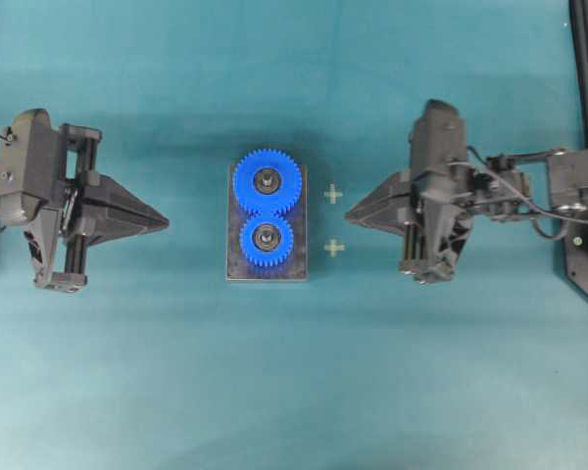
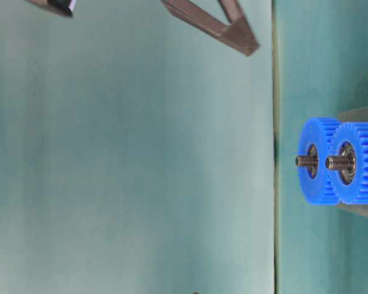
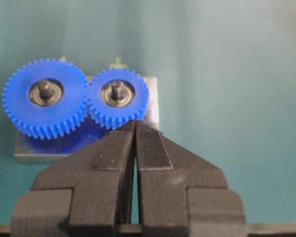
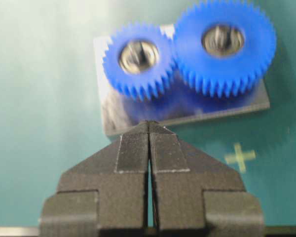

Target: Fit the small gear onto the shaft.

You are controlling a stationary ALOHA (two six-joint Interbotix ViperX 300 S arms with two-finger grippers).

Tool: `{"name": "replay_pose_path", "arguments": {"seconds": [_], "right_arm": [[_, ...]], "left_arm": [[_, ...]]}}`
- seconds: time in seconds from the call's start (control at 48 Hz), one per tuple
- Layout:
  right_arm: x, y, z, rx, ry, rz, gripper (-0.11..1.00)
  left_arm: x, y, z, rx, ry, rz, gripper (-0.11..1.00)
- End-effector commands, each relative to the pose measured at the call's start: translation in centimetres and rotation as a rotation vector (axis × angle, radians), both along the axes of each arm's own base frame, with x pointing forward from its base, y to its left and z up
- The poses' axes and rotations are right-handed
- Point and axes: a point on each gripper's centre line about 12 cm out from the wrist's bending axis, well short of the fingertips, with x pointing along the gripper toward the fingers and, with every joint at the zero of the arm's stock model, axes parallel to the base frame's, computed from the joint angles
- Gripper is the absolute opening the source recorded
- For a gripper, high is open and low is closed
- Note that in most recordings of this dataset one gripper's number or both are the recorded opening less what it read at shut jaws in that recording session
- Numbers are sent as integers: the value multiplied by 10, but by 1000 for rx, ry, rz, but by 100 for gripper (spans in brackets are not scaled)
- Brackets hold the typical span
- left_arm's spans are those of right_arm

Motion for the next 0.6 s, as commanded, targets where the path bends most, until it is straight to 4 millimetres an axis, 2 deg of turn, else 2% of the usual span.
{"name": "replay_pose_path", "arguments": {"seconds": [0.0,0.208,0.583], "right_arm": [[9,0,8,-11,2,6,-1],[22,-2,5,-10,21,-1,-1],[22,-3,4,-10,25,-5,-1]], "left_arm": [[5,0,12,0,-38,-1,0],[6,-1,9,-4,-26,-1,0],[9,-1,6,-59,-48,21,0]]}}
